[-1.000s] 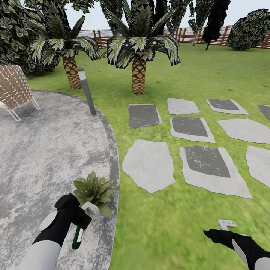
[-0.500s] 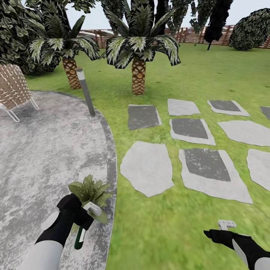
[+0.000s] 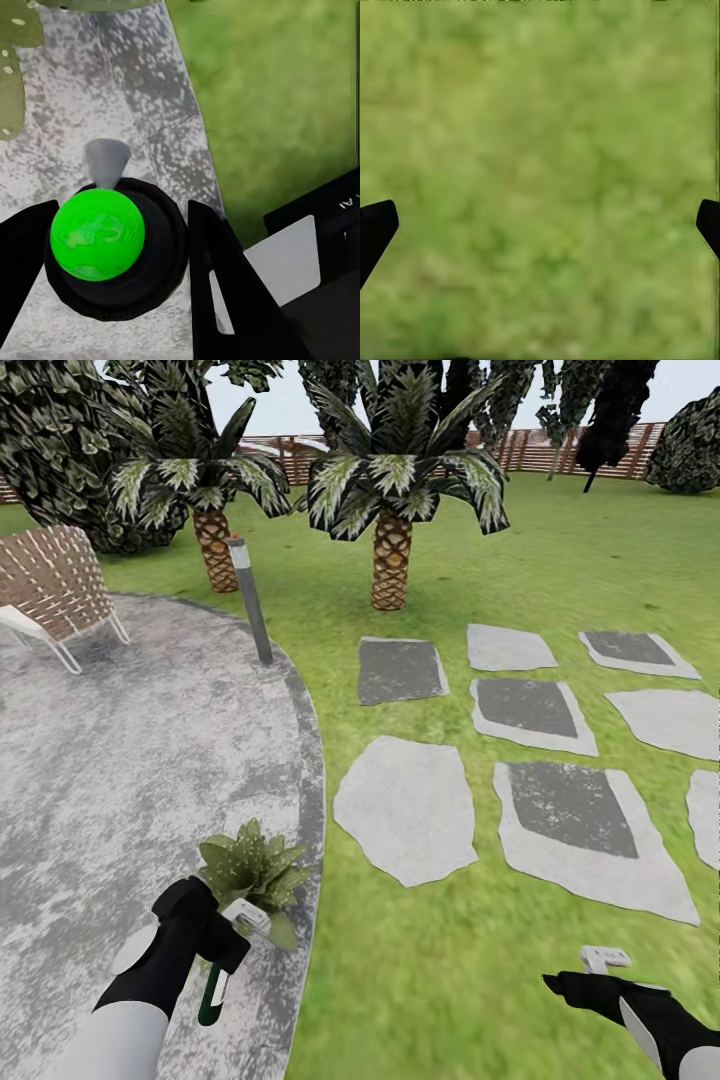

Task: Pick up the pesticide atomizer in the garden and spray insectifuge to fully cover both potted plants in the garden.

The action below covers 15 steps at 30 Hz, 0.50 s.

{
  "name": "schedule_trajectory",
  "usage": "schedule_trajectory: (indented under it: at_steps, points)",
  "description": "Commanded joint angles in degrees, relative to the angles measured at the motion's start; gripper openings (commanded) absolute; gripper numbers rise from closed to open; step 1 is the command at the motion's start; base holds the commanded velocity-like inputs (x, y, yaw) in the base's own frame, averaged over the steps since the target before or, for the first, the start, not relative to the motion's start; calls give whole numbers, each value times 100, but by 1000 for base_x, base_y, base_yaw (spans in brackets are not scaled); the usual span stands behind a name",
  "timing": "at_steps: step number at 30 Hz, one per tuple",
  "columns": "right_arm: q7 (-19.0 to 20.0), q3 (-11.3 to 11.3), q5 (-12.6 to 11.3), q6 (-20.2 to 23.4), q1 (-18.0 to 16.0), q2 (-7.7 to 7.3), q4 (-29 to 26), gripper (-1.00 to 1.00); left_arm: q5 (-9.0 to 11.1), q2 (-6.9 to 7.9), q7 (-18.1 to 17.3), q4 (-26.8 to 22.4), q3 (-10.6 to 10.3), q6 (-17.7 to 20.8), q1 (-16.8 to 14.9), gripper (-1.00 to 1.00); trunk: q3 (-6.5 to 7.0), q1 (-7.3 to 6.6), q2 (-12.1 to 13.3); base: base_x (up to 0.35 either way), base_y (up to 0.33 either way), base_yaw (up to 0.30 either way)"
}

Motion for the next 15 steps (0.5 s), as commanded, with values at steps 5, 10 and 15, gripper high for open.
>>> schedule_trajectory:
  at_steps: [5,10,15]
  points:
    - [35,-33,31,29,0,5,-9,100,-51,-7,-57,-8,25,33,-4,-100,-5,0,-2,0,-98,2]
    - [36,-31,33,28,0,5,-13,100,-51,-7,-57,-8,26,33,-4,-100,-5,0,-2,0,-7,0]
    - [-13,66,31,-4,-157,-10,46,100,-157,-92,-156,73,-131,155,52,-100,-5,0,-2,0,0,0]
